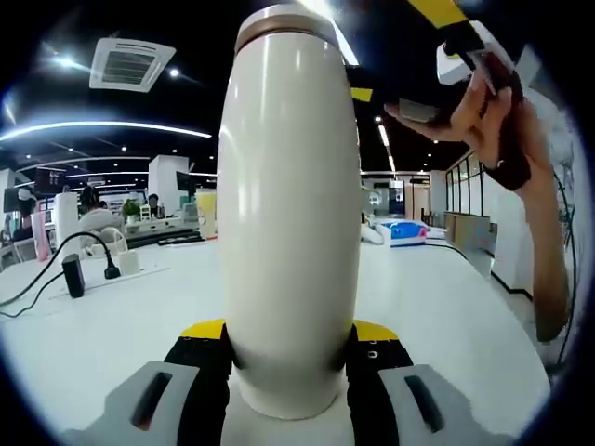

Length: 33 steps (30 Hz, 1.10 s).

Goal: Grasp the water cup twist off the cup lid place the cup lid on the table

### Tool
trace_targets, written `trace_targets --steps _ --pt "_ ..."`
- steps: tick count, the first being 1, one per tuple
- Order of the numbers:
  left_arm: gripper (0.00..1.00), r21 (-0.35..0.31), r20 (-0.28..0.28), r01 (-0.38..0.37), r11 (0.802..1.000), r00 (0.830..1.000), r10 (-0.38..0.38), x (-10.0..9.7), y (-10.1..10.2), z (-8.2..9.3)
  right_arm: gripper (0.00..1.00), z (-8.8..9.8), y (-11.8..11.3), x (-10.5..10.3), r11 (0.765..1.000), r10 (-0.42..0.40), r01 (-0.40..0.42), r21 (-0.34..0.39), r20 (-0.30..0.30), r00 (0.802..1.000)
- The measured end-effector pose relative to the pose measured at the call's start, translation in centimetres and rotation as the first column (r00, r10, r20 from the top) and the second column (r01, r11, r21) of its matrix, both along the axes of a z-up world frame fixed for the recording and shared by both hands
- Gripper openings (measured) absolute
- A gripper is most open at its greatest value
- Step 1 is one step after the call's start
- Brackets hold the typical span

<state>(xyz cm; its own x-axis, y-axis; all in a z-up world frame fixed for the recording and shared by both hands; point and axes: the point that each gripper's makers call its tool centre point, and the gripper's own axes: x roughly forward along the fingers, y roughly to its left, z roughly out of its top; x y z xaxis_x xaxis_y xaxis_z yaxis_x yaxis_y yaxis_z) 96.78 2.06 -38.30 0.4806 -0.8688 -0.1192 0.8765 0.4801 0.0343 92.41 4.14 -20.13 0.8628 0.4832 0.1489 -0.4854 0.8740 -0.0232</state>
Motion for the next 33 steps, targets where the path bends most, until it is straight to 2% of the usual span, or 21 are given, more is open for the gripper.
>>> trace_targets --steps 2,4,7,12,17,22,26,29,33 --pt "0.50 0.000 -0.001 0.000 1.000 1.000 0.000 0.0 0.0 0.0 0.69 -0.4 0.6 0.0 1.000 -0.012 0.012 -0.002 -0.006 1.000" --pt "0.50 0.001 0.000 0.001 1.000 1.000 -0.001 0.0 0.0 0.0 0.69 -0.6 0.4 0.2 0.999 -0.049 0.049 -0.013 -0.010 0.999" --pt "0.50 0.001 -0.001 0.003 1.000 1.000 -0.003 -0.1 -0.1 0.0 0.69 -0.2 -0.8 0.9 0.990 -0.140 0.140 0.000 0.014 0.990" --pt "0.50 0.002 0.000 0.004 1.000 1.000 -0.004 -0.1 -0.1 0.0 0.69 -0.3 -0.9 2.3 0.980 -0.198 0.198 0.001 0.018 0.980" --pt "0.50 0.002 0.000 0.004 1.000 1.000 -0.004 -0.1 -0.1 -0.1 0.69 -0.6 -2.1 3.4 0.941 -0.337 0.336 0.048 0.014 0.941" --pt "0.50 0.002 0.000 0.005 1.000 1.000 -0.005 -0.1 -0.1 -0.1 0.69 -0.6 -1.6 3.9 0.930 -0.363 0.361 0.071 0.017 0.932" --pt "0.50 0.002 0.000 0.006 1.000 1.000 -0.006 0.0 -0.1 -0.1 0.68 -0.5 -1.4 4.5 0.927 -0.374 0.373 0.043 0.028 0.927" --pt "0.50 0.003 0.000 0.006 1.000 1.000 -0.006 0.0 -0.1 -0.1 0.64 -0.3 -1.6 4.7 0.921 -0.390 0.389 0.033 0.046 0.920" --pt "0.50 0.003 0.000 0.007 1.000 1.000 -0.007 0.0 -0.1 -0.1 0.57 -0.4 -1.5 4.4 0.924 -0.381 0.378 0.050 0.046 0.924"
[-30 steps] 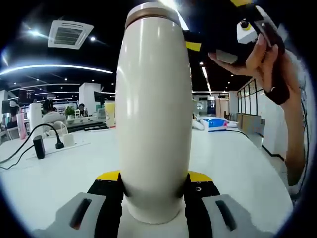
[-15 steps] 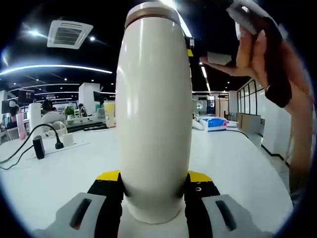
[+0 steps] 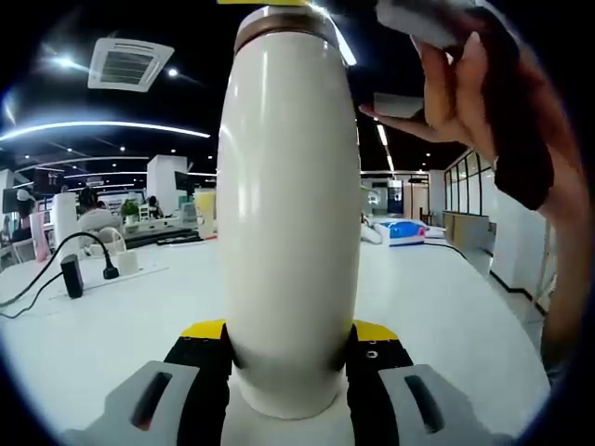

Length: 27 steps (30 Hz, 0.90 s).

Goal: Grasp the water cup twist off the cup lid place the cup lid on the table

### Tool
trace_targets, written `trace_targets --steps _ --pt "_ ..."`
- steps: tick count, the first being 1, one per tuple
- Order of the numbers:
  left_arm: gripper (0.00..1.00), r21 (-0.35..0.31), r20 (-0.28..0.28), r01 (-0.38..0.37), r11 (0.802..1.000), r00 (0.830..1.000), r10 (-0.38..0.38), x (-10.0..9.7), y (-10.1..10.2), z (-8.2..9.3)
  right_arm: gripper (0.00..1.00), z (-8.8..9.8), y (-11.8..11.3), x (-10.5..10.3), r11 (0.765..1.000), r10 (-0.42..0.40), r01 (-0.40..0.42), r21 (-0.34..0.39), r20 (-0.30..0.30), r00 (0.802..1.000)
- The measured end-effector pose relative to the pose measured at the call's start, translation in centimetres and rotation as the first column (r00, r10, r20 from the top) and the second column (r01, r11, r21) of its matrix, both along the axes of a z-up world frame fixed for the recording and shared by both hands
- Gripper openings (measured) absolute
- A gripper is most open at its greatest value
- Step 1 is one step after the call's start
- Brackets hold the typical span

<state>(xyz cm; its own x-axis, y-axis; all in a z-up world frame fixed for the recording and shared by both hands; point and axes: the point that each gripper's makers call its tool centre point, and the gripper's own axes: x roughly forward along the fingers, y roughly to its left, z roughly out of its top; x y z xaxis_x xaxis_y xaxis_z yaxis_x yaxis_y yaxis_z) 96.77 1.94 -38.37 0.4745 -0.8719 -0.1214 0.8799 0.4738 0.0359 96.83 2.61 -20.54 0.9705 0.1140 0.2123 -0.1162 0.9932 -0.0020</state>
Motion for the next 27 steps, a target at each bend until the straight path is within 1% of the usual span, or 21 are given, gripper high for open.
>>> trace_targets --steps 2,7,9,13,17,20,24,27 --pt "0.50 0.000 0.000 0.000 1.000 1.000 0.000 0.01 -0.02 -0.01 0.57 0.02 -0.15 0.07 1.000 -0.005 0.005 -0.001 0.001 1.000" --pt "0.50 0.000 0.001 0.000 1.000 1.000 0.000 0.01 -0.07 -0.04 0.52 -0.07 -0.06 0.17 1.000 0.001 -0.001 0.007 0.001 1.000" --pt "0.50 0.001 0.001 0.000 1.000 1.000 0.000 0.00 -0.09 -0.05 0.48 -0.20 -0.07 0.16 1.000 -0.002 0.002 0.000 0.001 1.000" --pt "0.49 0.000 0.001 0.002 1.000 1.000 -0.002 -0.01 -0.15 -0.05 0.47 -0.30 -0.09 0.13 1.000 0.005 -0.005 -0.007 -0.004 1.000" --pt "0.49 0.000 0.000 0.002 1.000 1.000 -0.002 0.00 -0.16 -0.07 0.47 -0.33 -0.13 0.14 1.000 0.028 -0.028 0.006 -0.007 1.000" --pt "0.49 0.000 0.001 0.002 1.000 1.000 -0.002 -0.01 -0.16 -0.08 0.47 -0.30 0.03 0.11 0.999 0.041 -0.041 -0.011 -0.002 0.999" --pt "0.49 0.000 0.001 0.002 1.000 1.000 -0.002 -0.01 -0.16 -0.09 0.47 -0.34 0.15 0.14 0.996 0.087 -0.087 -0.028 -0.004 0.996" --pt "0.49 -0.001 0.001 0.002 1.000 1.000 -0.002 0.00 -0.15 -0.09 0.47 -0.33 0.17 0.26 0.989 0.144 -0.144 -0.030 -0.014 0.989"
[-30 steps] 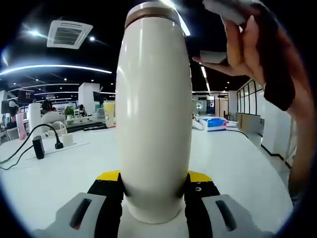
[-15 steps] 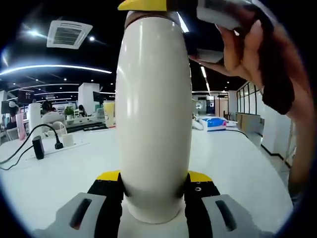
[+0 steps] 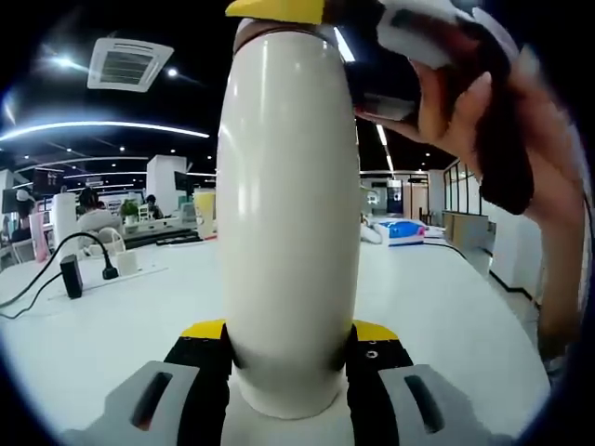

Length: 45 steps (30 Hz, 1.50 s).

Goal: Grasp the water cup twist off the cup lid place the cup lid on the table

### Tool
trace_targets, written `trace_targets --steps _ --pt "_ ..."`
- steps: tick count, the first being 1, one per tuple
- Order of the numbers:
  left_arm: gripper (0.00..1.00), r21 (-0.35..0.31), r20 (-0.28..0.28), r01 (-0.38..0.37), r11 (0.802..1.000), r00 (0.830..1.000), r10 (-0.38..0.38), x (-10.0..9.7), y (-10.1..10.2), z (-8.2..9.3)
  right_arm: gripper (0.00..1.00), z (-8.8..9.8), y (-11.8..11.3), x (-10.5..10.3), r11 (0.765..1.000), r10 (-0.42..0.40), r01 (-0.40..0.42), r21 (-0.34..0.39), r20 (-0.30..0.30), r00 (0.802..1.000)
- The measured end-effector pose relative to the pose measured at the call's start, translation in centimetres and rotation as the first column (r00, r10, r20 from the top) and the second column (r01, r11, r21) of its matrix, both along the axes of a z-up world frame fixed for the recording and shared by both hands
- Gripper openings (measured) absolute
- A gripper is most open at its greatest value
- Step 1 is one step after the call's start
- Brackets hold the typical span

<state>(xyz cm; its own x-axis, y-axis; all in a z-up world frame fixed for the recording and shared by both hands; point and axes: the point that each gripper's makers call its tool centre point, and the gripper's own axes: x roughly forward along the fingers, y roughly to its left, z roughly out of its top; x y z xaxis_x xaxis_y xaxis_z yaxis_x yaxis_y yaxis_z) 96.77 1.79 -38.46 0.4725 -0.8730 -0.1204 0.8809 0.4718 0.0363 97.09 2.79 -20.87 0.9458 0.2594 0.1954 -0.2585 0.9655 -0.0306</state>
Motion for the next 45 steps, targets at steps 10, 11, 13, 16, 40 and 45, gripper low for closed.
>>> trace_targets --steps 10,11,13,16,40,45 --pt "0.49 0.000 0.001 0.000 1.000 1.000 0.000 0.0 0.1 0.0 0.47 0.0 0.5 0.1 0.988 0.148 -0.149 -0.027 -0.031 0.988" --pt "0.49 -0.001 0.000 -0.001 1.000 1.000 0.001 0.0 0.1 0.0 0.47 0.0 0.6 0.2 0.986 0.164 -0.165 -0.036 -0.034 0.986" --pt "0.49 -0.001 -0.001 -0.001 1.000 1.000 0.001 0.0 0.1 0.0 0.47 -0.1 0.8 0.1 0.977 0.208 -0.209 -0.030 -0.045 0.977" --pt "0.49 0.000 0.002 -0.001 1.000 1.000 0.001 -0.1 0.1 0.0 0.47 -0.1 0.8 0.0 0.966 0.255 -0.257 -0.031 -0.064 0.965" --pt "0.49 0.001 0.004 0.000 1.000 1.000 0.000 -0.2 0.1 0.1 0.46 -0.2 1.4 -0.1 0.868 0.486 -0.494 -0.045 -0.126 0.865" --pt "0.50 0.001 0.004 0.000 1.000 1.000 0.000 -0.2 0.1 0.1 0.46 -0.3 1.5 -0.2 0.843 0.529 -0.537 -0.032 -0.131 0.838"
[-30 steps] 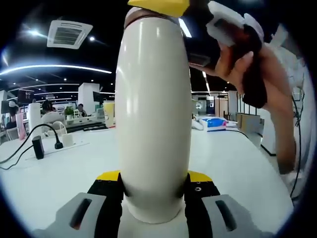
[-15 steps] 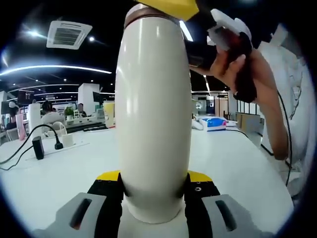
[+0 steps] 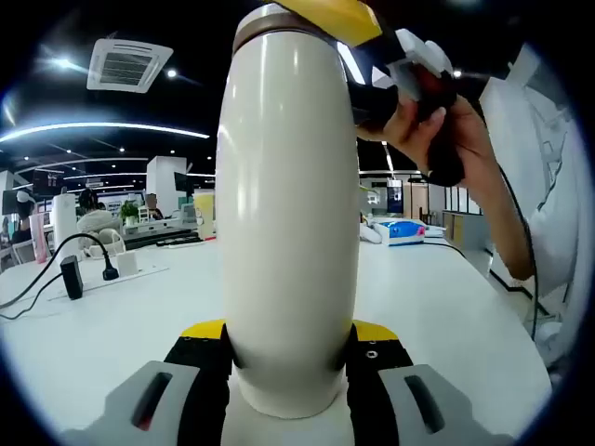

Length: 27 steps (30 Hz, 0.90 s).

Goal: Grasp the water cup twist off the cup lid place the cup lid on the table

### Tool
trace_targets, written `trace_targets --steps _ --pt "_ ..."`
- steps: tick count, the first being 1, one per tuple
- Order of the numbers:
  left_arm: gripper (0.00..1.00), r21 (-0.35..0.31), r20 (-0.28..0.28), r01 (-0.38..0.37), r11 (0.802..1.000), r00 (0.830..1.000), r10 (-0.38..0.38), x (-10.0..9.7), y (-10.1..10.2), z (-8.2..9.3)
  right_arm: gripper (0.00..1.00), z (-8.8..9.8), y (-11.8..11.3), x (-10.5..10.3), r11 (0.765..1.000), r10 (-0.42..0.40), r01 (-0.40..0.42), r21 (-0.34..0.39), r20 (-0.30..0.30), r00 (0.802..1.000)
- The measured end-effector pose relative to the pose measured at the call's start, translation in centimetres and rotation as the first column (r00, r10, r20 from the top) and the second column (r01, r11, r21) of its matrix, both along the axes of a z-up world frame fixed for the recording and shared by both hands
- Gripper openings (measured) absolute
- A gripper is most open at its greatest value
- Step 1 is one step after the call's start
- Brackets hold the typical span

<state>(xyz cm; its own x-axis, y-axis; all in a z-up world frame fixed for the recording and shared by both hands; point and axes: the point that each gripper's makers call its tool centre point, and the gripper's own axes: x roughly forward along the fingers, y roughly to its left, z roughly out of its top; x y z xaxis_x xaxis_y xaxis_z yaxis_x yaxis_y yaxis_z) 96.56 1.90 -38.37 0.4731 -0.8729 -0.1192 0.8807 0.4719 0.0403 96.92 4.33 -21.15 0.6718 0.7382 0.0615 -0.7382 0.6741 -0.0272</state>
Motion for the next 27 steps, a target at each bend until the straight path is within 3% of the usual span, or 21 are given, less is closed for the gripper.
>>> trace_targets --steps 13,27 --pt "0.50 0.000 -0.002 -0.001 1.000 1.000 0.001 0.08 -0.02 -0.03 0.46 -0.08 0.28 -0.07 0.987 0.161 -0.160 0.033 -0.029 0.987" --pt "0.50 0.001 -0.001 0.000 1.000 1.000 0.000 0.06 -0.08 -0.05 0.46 -0.21 0.77 -0.61 0.938 0.346 -0.346 0.011 -0.020 0.938"
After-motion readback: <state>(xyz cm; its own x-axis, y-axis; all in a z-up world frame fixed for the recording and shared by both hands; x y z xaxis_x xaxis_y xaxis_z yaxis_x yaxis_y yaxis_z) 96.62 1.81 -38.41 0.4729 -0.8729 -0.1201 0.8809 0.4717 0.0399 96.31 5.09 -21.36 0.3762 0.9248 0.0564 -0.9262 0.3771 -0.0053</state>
